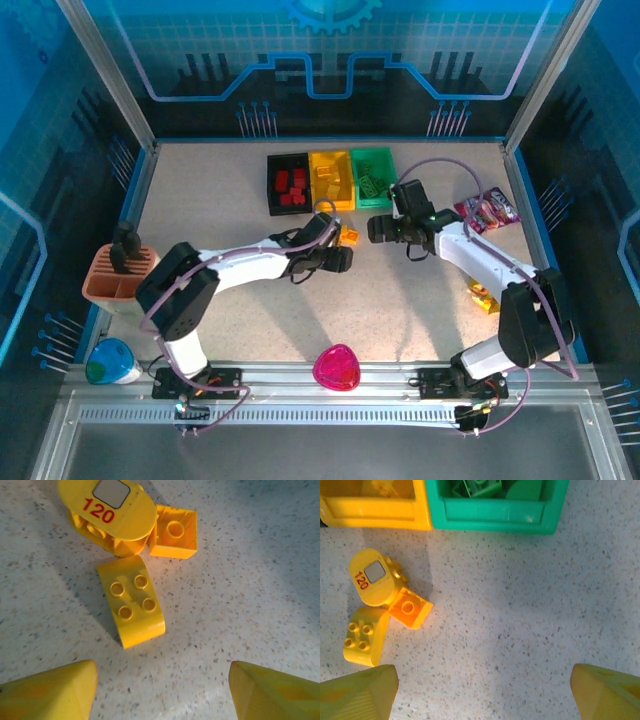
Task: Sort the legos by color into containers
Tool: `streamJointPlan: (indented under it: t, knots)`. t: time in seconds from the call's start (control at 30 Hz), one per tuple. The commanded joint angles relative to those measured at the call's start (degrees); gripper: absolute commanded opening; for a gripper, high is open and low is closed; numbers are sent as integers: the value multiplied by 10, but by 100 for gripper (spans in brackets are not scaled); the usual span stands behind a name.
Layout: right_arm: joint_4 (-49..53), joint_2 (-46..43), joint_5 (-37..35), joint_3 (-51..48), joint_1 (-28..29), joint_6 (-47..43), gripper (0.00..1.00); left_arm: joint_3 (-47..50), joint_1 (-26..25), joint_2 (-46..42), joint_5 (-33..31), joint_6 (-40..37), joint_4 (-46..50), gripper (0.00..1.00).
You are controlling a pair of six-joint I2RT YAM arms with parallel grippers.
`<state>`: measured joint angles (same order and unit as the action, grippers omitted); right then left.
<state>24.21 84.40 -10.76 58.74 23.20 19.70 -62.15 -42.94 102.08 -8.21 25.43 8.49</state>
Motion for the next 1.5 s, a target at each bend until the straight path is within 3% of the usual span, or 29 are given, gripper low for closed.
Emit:
streamJointPlan:
  t: [0.0,0.27,0.67,1.03,1.27,1.47]
  knots:
    - [-19,-23,10,-25,-1,17,90,-42,-4,38,-16,3,70,70]
    - [-28,-49,16,-68,-10,23,90,-120,-3,105,-66,14,136,66]
    - [-39,-93,15,-118,-19,33,90,-162,-3,150,-81,5,162,50]
    - [-51,-112,25,-151,-22,46,90,-165,-4,122,-102,-4,173,33]
    - [-50,-120,26,-158,-22,46,90,-169,10,68,-104,-14,151,31]
    - [-45,-130,39,-170,-20,51,90,-236,54,62,-80,-38,157,31]
